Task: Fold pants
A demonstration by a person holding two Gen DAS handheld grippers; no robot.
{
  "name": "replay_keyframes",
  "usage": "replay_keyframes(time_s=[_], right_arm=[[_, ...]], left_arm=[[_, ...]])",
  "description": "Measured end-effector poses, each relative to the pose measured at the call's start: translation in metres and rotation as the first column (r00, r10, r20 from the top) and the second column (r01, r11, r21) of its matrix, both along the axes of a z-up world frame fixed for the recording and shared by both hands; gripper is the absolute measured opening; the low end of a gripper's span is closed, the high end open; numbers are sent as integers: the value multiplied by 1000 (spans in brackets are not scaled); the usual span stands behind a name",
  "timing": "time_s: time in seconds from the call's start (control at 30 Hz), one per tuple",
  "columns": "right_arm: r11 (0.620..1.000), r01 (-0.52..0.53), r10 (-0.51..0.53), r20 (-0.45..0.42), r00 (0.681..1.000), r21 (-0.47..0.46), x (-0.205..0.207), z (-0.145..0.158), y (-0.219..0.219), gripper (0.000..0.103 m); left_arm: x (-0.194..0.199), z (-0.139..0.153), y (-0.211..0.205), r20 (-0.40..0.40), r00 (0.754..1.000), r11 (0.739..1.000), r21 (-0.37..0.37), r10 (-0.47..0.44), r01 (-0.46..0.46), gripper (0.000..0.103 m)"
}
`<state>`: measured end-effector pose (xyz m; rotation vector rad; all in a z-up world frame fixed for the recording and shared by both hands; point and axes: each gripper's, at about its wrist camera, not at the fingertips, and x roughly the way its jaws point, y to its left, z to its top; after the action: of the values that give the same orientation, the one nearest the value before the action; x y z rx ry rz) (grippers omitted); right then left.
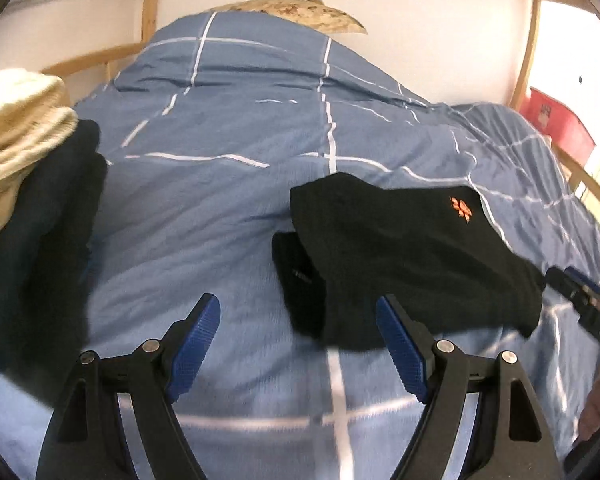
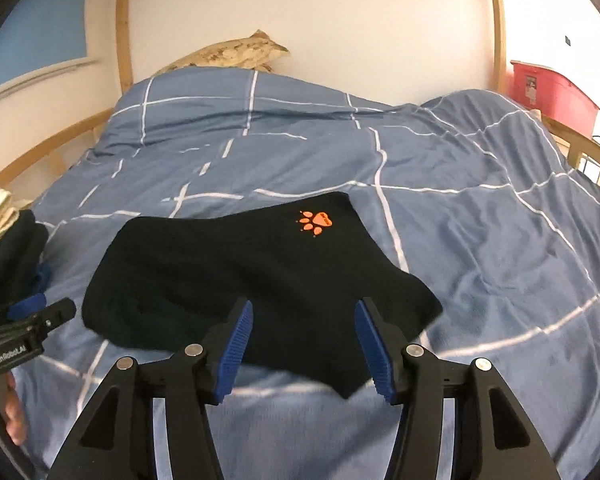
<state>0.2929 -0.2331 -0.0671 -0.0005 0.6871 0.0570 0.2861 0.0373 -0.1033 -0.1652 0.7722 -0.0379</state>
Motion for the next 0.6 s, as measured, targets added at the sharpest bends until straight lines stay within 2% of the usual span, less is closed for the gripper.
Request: replay_keyframes(time_s=[0.23,0.33,0.4,0.6], right_arm=[[1000,16,-16,1,1000,-16,24,-16,3,54],[1000,30,-30,-10,1000,-2,31,-26,2,54],[999,47,-46,-23,999,12,35,-32,0,54],[999,49,-50,-39,998,-16,34,-46,3,54]], left_arm=[[45,-20,4,-62,998,989,-142,21,-29,78],[56,-27,4,-88,995,988,-145,46,-59,72],[61,-32,5,-104,993,986,-152,57,-72,64],[59,-52,8,-147,988,982,-179,40,-67,58]])
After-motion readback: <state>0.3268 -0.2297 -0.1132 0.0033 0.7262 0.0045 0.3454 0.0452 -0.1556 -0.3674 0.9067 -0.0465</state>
